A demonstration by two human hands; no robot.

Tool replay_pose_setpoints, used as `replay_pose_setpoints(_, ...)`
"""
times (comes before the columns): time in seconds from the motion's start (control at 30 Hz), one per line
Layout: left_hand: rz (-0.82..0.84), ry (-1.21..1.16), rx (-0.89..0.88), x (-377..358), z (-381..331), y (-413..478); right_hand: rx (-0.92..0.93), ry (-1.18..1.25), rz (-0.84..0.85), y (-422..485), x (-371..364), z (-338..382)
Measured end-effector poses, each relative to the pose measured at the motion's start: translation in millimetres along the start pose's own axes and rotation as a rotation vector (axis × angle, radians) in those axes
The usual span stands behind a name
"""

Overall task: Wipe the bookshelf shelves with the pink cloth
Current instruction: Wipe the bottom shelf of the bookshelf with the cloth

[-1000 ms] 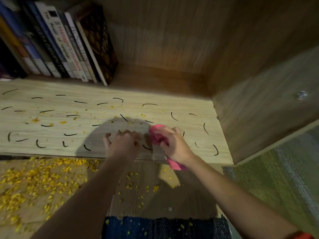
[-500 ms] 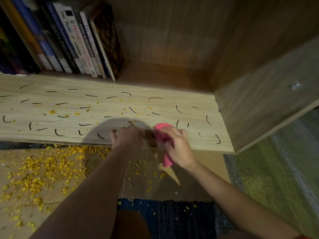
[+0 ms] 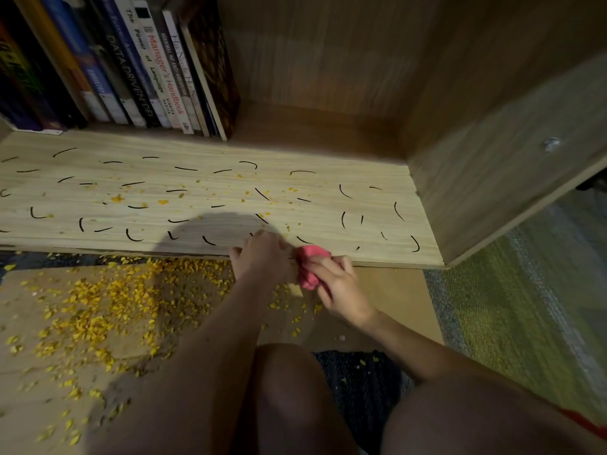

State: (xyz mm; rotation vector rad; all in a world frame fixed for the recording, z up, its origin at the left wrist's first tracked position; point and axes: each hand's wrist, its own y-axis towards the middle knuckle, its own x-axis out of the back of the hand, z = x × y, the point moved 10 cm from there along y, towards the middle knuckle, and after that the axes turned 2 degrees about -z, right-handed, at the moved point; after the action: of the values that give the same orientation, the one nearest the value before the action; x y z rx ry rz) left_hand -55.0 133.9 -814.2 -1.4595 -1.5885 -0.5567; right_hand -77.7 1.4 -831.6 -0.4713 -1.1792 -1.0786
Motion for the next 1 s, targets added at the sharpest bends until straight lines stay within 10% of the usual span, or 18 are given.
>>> replay_pose_setpoints(1.0, 0.000, 0.196, -0.233, -4.6, 38.0, -20.8, -0.042, 0.260, -0.103, 20.1, 1.0, 27.2)
